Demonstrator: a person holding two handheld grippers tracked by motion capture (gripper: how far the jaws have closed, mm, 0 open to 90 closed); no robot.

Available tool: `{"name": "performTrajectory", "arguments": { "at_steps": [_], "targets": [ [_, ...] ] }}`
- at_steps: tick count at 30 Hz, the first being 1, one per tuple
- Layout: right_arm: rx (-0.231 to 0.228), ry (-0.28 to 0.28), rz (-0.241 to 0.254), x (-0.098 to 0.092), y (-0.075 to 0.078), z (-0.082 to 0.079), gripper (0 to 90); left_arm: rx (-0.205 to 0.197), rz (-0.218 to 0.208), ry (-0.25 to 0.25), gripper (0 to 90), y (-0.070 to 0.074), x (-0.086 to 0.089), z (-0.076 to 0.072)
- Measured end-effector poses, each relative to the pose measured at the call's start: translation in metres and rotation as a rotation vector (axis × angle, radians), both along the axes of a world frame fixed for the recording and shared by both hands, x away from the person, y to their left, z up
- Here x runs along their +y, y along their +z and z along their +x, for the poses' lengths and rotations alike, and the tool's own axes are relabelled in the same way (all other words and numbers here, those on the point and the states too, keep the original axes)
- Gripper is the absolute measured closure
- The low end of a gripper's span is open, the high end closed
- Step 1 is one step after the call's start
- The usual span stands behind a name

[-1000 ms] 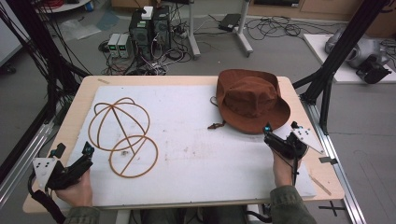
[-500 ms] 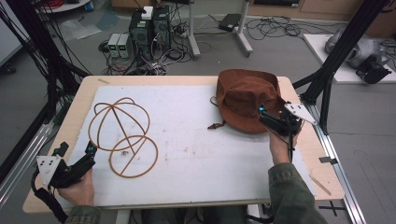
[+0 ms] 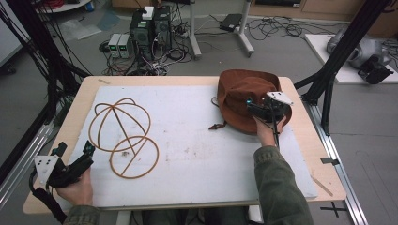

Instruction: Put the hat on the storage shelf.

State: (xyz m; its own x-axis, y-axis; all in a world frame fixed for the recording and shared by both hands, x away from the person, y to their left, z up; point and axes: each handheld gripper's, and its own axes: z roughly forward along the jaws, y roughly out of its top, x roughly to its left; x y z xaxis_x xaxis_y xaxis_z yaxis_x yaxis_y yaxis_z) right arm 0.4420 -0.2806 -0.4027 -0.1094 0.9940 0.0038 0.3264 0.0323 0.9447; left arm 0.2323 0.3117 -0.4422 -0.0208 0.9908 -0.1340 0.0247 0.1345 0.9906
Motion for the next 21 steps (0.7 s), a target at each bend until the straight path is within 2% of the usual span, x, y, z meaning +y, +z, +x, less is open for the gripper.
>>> {"name": "performTrajectory", "arguments": {
  "at_steps": [4, 9, 10, 11, 12, 16, 19, 21],
  "targets": [
    [0.078, -0.005, -0.026, -0.003, -0.015, 0.012, 4.2, 0.001, 0.000, -0.001, 15.1, 0.000, -0.001, 0.001],
    [0.147, -0.019, 0.025, -0.008, -0.023, 0.026, 4.2, -0.008, 0.007, 0.004, 14.9, 0.000, -0.002, 0.001],
    [0.147, -0.019, 0.025, -0.008, -0.023, 0.026, 4.2, -0.008, 0.008, 0.003, 14.9, 0.001, -0.002, 0.002],
    [0.175, -0.018, 0.039, -0.008, -0.025, 0.030, 4.2, -0.007, 0.009, 0.002, 14.9, 0.001, -0.002, 0.002],
    [0.213, -0.004, 0.031, -0.006, -0.027, 0.036, 4.4, -0.008, 0.007, 0.002, 14.9, 0.001, -0.003, 0.003],
    [0.223, -0.016, -0.046, 0.000, -0.032, 0.038, 8.6, -0.005, 0.007, -0.002, 14.9, 0.000, -0.004, 0.005],
    [0.226, -0.001, -0.064, 0.003, -0.032, 0.038, 30.0, -0.005, 0.010, -0.009, 14.9, 0.000, -0.005, 0.006],
    [0.214, 0.010, -0.075, 0.004, -0.031, 0.038, 49.8, -0.006, 0.008, -0.009, 14.9, 0.000, -0.006, 0.006]
  ]
}}
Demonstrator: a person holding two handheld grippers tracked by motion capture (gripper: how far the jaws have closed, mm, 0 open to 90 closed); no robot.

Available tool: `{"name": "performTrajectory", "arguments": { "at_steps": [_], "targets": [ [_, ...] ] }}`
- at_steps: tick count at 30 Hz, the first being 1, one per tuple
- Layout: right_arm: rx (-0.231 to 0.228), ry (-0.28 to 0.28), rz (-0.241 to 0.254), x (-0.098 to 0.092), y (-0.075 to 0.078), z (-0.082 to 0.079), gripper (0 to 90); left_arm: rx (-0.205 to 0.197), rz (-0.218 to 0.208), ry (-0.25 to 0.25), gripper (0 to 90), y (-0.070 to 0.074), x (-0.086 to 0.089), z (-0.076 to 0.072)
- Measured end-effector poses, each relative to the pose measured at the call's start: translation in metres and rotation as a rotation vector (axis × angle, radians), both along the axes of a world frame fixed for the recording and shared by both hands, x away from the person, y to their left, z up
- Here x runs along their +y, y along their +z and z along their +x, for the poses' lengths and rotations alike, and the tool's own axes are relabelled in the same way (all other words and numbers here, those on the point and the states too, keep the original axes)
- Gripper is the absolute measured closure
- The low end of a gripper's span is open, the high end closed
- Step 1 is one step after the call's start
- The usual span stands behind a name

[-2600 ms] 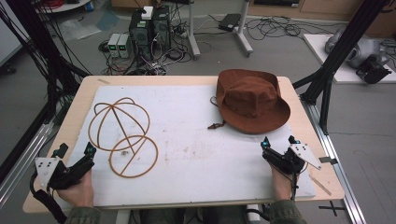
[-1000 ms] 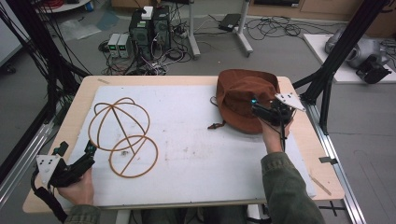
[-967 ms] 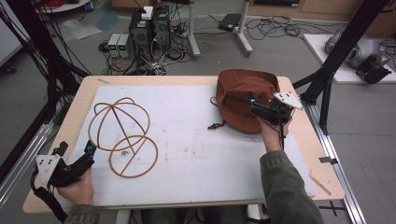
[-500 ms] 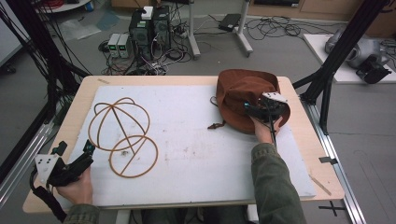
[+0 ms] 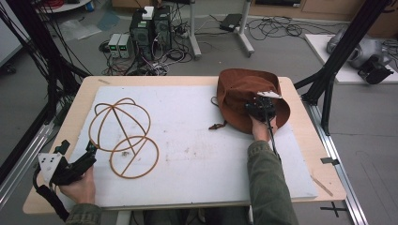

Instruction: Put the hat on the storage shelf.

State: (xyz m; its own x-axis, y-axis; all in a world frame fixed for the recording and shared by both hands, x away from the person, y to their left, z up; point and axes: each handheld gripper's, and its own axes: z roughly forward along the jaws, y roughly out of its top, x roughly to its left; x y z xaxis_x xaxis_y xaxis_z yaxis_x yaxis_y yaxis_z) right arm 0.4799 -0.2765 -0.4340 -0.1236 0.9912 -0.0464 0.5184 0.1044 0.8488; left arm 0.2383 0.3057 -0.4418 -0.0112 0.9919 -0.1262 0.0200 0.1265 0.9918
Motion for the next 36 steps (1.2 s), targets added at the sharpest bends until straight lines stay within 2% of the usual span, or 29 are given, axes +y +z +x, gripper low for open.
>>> {"name": "performTrajectory", "arguments": {
  "at_steps": [2, 4, 5, 7, 11, 17, 21, 22, 23, 24, 25, 26, 28, 30, 31, 32, 34, 36],
  "targets": [
    [-0.004, 0.002, 0.012, 0.002, 0.001, 0.000, 68.1, 0.002, -0.001, -0.002, 14.9, 0.000, 0.000, 0.001],
    [0.003, -0.021, 0.048, 0.003, 0.001, -0.002, 86.5, 0.002, -0.002, -0.002, 14.9, 0.000, 0.001, 0.001],
    [0.007, -0.028, 0.059, 0.003, 0.001, -0.002, 88.3, 0.002, -0.003, -0.001, 14.9, 0.000, 0.001, 0.001],
    [0.014, -0.046, 0.074, 0.003, 0.000, -0.002, 89.5, 0.001, -0.004, 0.002, 14.9, 0.000, 0.002, 0.000],
    [-0.016, -0.052, 0.041, 0.007, 0.002, -0.004, 89.8, 0.001, -0.009, 0.005, 14.9, -0.001, 0.004, 0.000],
    [-0.022, -0.053, 0.054, 0.008, 0.003, -0.007, 89.8, 0.002, -0.010, 0.003, 14.9, -0.001, 0.003, 0.000],
    [-0.047, -0.065, 0.076, 0.007, 0.008, -0.011, 89.8, 0.006, -0.010, -0.002, 14.9, -0.001, 0.003, 0.000],
    [-0.073, -0.071, 0.088, 0.007, 0.013, -0.014, 89.7, 0.005, -0.011, -0.002, 14.9, -0.001, 0.003, 0.000],
    [-0.073, -0.071, 0.088, 0.007, 0.013, -0.014, 89.7, 0.003, -0.013, -0.002, 14.9, -0.001, 0.003, 0.000],
    [-0.097, -0.069, 0.107, 0.007, 0.020, -0.018, 89.7, 0.000, -0.016, 0.001, 14.9, -0.001, 0.003, 0.000],
    [-0.097, -0.069, 0.107, 0.007, 0.020, -0.018, 89.7, 0.000, -0.016, 0.001, 14.9, -0.001, 0.003, 0.000],
    [-0.123, -0.061, 0.114, 0.008, 0.027, -0.023, 89.7, 0.000, -0.018, 0.001, 14.9, -0.001, 0.004, 0.000],
    [-0.133, -0.059, 0.115, 0.008, 0.029, -0.025, 89.7, 0.000, -0.024, 0.001, 14.9, -0.001, 0.004, 0.000],
    [-0.175, -0.048, 0.138, 0.009, 0.039, -0.032, 89.7, 0.003, -0.026, -0.003, 14.9, -0.001, 0.004, 0.000],
    [-0.175, -0.048, 0.138, 0.009, 0.039, -0.032, 89.7, 0.003, -0.026, -0.003, 14.9, -0.001, 0.004, 0.000],
    [-0.208, -0.043, 0.155, 0.009, 0.046, -0.037, 89.7, 0.002, -0.028, -0.003, 14.9, -0.001, 0.004, 0.000],
    [-0.218, -0.042, 0.162, 0.009, 0.049, -0.039, 89.7, -0.001, -0.029, -0.004, 14.9, -0.001, 0.004, 0.000],
    [-0.252, -0.043, 0.176, 0.008, 0.056, -0.044, 89.7, -0.002, -0.030, -0.004, 14.9, -0.001, 0.004, -0.001]
  ]
}}
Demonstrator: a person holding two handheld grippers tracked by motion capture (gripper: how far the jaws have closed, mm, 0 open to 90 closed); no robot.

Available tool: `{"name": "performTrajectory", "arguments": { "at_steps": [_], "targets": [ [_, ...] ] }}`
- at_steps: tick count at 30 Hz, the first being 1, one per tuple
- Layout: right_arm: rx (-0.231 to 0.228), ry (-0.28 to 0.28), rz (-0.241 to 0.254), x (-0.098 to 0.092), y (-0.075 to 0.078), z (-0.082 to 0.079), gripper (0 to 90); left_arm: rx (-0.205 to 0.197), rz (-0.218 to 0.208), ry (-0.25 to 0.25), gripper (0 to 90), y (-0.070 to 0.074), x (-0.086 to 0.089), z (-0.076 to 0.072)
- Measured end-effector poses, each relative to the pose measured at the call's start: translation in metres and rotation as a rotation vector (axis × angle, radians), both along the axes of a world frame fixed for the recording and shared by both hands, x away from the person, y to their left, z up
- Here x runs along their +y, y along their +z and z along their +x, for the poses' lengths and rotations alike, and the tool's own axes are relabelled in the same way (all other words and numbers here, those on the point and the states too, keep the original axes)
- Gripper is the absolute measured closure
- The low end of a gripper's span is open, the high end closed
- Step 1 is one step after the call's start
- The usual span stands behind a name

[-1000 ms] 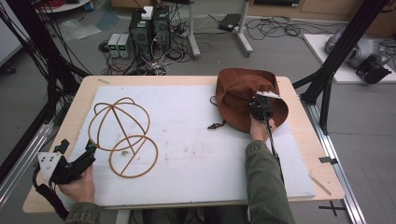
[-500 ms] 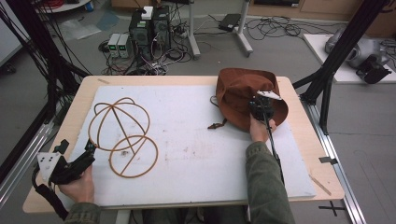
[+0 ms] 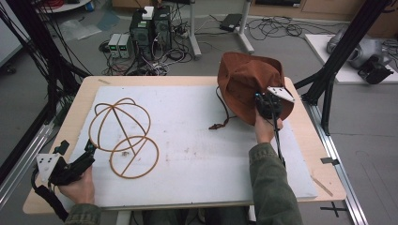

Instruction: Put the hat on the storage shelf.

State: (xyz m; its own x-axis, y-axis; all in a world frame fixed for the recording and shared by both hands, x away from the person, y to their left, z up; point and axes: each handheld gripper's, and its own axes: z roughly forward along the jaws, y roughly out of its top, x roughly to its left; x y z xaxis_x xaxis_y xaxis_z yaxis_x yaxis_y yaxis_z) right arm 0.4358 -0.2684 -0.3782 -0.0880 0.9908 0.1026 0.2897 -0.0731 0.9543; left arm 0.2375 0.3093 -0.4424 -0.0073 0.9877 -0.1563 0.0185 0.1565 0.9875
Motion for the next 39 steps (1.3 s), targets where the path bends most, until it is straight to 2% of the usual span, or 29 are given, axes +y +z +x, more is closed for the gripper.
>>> {"name": "performTrajectory", "arguments": {
  "at_steps": [2, 3, 4, 5, 8, 10, 12, 15, 16, 19, 20, 23, 24, 25, 29, 32, 33, 34, 35, 36, 37, 39],
  "targets": [
    [-0.033, -0.005, 0.029, -0.003, 0.008, -0.006, 89.6, -0.001, -0.003, 0.001, 14.9, 0.000, 0.000, 0.000],
    [-0.033, -0.005, 0.029, -0.003, 0.008, -0.006, 89.6, -0.002, -0.004, 0.001, 14.9, 0.000, 0.000, -0.001],
    [-0.061, 0.001, 0.038, -0.006, 0.013, -0.010, 89.7, -0.002, -0.004, 0.001, 14.9, 0.000, 0.001, -0.001],
    [-0.061, 0.001, 0.038, -0.006, 0.013, -0.010, 89.7, -0.003, -0.004, 0.001, 14.9, 0.000, 0.001, -0.001],
    [-0.118, 0.015, 0.061, -0.009, 0.023, -0.019, 89.6, -0.002, -0.008, 0.002, 14.9, 0.000, 0.001, -0.001],
    [-0.130, 0.017, 0.060, -0.010, 0.025, -0.020, 89.6, -0.003, -0.008, 0.001, 14.9, 0.000, 0.001, -0.001],
    [-0.168, 0.028, 0.072, -0.010, 0.039, -0.027, 89.6, -0.004, -0.008, -0.001, 14.9, 0.000, 0.000, -0.001],
    [-0.189, 0.040, 0.073, -0.008, 0.047, -0.030, 89.6, -0.006, -0.009, 0.002, 14.9, 0.001, 0.000, -0.001],
    [-0.212, 0.060, 0.083, -0.006, 0.057, -0.035, 89.6, -0.007, -0.009, 0.000, 14.9, 0.001, 0.000, -0.001],
    [-0.229, 0.083, 0.084, -0.002, 0.066, -0.038, 89.5, -0.006, -0.009, 0.000, 14.9, 0.001, 0.000, -0.001],
    [-0.247, 0.110, 0.083, 0.005, 0.076, -0.042, 89.5, -0.006, -0.010, -0.002, 14.9, 0.000, 0.000, 0.000],
    [-0.265, 0.142, 0.085, 0.015, 0.086, -0.046, 89.5, -0.010, -0.019, -0.001, 14.9, 0.000, 0.000, 0.000],
    [-0.289, 0.182, 0.079, 0.026, 0.094, -0.050, 89.5, -0.009, -0.019, -0.001, 14.9, 0.000, 0.000, 0.000],
    [-0.289, 0.182, 0.079, 0.026, 0.094, -0.050, 89.5, -0.009, -0.016, -0.001, 14.9, 0.000, 0.000, 0.000],
    [-0.319, 0.273, 0.080, 0.053, 0.110, -0.059, 89.4, -0.006, -0.021, -0.001, 14.9, 0.000, 0.002, 0.000],
    [-0.329, 0.346, 0.077, 0.074, 0.121, -0.065, 89.3, -0.007, -0.028, 0.001, 15.0, -0.001, 0.003, 0.000],
    [-0.326, 0.398, 0.096, 0.089, 0.128, -0.069, 89.3, -0.007, -0.030, -0.001, 14.9, -0.001, 0.003, 0.000],
    [-0.326, 0.398, 0.096, 0.089, 0.128, -0.069, 89.3, -0.005, -0.030, 0.000, 14.9, -0.001, 0.004, -0.001],
    [-0.328, 0.413, 0.100, 0.094, 0.130, -0.071, 89.3, -0.008, -0.035, -0.001, 14.9, -0.001, 0.004, -0.001],
    [-0.338, 0.452, 0.102, 0.106, 0.136, -0.075, 89.3, -0.008, -0.037, 0.000, 15.0, -0.001, 0.004, -0.001],
    [-0.338, 0.452, 0.102, 0.106, 0.136, -0.075, 89.3, -0.008, -0.035, 0.000, 15.0, -0.001, 0.004, -0.001],
    [-0.339, 0.517, 0.126, 0.122, 0.143, -0.081, 89.3, -0.009, -0.040, 0.003, 15.0, -0.001, 0.005, -0.001]
  ]
}}
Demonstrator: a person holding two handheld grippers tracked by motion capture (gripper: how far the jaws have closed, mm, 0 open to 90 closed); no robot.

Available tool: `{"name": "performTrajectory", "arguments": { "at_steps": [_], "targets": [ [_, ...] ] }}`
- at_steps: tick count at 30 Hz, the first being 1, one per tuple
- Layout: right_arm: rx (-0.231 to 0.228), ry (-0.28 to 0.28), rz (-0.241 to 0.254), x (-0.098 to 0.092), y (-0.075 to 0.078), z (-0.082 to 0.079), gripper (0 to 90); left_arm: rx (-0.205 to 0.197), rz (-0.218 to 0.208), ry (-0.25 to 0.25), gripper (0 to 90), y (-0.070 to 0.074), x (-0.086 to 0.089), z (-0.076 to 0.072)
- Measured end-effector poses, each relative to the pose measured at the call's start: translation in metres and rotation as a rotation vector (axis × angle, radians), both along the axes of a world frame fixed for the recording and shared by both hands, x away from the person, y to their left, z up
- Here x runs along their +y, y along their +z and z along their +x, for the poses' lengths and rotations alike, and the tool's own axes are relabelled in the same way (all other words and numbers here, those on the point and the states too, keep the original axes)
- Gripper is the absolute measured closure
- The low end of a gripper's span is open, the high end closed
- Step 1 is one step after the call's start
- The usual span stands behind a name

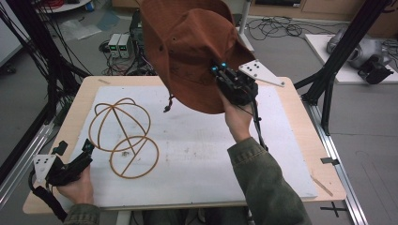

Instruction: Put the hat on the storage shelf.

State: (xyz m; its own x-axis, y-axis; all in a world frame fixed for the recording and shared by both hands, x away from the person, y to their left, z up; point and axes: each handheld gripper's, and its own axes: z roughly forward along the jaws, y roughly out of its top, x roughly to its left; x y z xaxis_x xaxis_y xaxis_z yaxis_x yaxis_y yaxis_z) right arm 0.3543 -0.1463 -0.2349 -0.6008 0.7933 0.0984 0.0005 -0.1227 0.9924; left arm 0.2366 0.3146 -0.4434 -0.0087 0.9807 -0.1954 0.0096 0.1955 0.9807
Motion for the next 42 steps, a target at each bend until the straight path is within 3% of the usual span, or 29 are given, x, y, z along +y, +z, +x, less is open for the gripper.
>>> {"name": "performTrajectory", "arguments": {
  "at_steps": [4, 5, 8, 9, 11, 12, 14, 22, 25, 30, 32, 42],
  "targets": [
    [-0.010, 0.057, 0.000, 0.014, 0.006, -0.006, 89.3, -0.001, -0.014, 0.003, 15.0, -0.001, 0.003, -0.001],
    [-0.014, 0.099, 0.006, 0.023, 0.009, -0.010, 89.2, -0.001, -0.016, 0.006, 15.0, -0.001, 0.004, -0.001],
    [-0.022, 0.139, 0.010, 0.031, 0.010, -0.014, 89.3, -0.004, -0.021, 0.008, 15.0, -0.001, 0.005, -0.001],
    [-0.031, 0.185, 0.004, 0.038, 0.011, -0.017, 89.3, -0.005, -0.021, 0.008, 15.0, -0.001, 0.005, -0.001],
    [-0.030, 0.207, 0.009, 0.043, 0.011, -0.018, 89.3, -0.003, -0.020, 0.007, 15.0, -0.001, 0.006, -0.001],
    [-0.020, 0.251, 0.013, 0.050, 0.011, -0.020, 89.2, -0.002, -0.020, 0.006, 15.0, -0.001, 0.006, -0.001],
    [-0.023, 0.273, 0.012, 0.054, 0.010, -0.021, 89.2, 0.000, -0.020, 0.005, 15.0, -0.001, 0.006, -0.001],
    [-0.072, 0.447, -0.034, 0.080, 0.005, -0.034, 89.1, 0.003, -0.018, 0.005, 15.0, -0.002, 0.007, 0.000],
    [-0.060, 0.505, -0.059, 0.095, -0.001, -0.040, 89.0, 0.003, -0.018, 0.005, 15.0, -0.002, 0.007, 0.000],
    [-0.057, 0.539, -0.088, 0.111, -0.013, -0.042, 88.9, -0.001, -0.024, 0.009, 15.0, -0.001, 0.009, -0.002],
    [-0.033, 0.557, -0.106, 0.120, -0.028, -0.042, 88.5, -0.003, -0.030, 0.012, 15.0, -0.001, 0.009, -0.002],
    [0.003, 0.550, -0.119, 0.120, -0.060, -0.042, 87.4, 0.006, -0.036, 0.012, 15.0, -0.003, 0.012, -0.001]
  ]
}}
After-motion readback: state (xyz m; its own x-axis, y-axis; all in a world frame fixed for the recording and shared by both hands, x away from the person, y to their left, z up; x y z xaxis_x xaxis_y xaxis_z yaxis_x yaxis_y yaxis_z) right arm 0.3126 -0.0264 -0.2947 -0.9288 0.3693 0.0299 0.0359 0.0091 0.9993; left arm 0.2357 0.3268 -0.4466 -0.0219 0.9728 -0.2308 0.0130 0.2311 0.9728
